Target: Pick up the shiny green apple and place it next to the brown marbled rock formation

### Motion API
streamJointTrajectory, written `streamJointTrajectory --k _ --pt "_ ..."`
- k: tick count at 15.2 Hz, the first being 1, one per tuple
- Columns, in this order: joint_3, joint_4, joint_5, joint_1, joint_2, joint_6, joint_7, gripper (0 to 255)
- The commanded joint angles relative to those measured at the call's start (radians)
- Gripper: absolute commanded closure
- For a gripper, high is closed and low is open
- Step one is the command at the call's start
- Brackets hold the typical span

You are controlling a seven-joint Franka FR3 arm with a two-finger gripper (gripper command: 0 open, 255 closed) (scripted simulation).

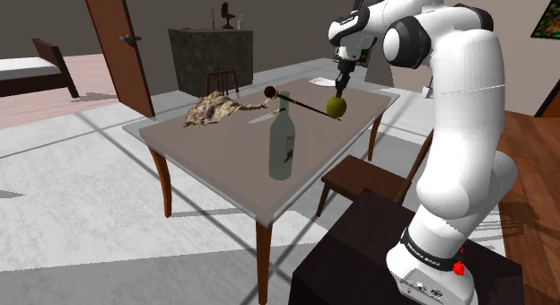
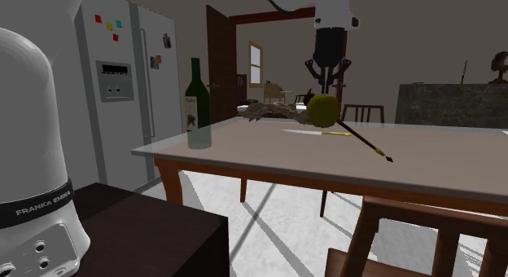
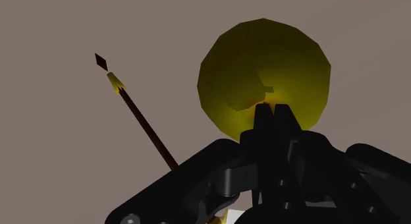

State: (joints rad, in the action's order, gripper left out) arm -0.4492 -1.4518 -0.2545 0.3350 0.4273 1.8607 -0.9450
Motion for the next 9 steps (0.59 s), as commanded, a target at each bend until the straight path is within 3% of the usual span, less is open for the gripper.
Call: streamJointTrajectory --k 1,9 --pt "-0.002 0.017 0.004 -0.001 -0.007 -0.024 0.005 255" --pt "-0.005 0.127 0.008 0.012 -0.006 -0.131 0.017 255"
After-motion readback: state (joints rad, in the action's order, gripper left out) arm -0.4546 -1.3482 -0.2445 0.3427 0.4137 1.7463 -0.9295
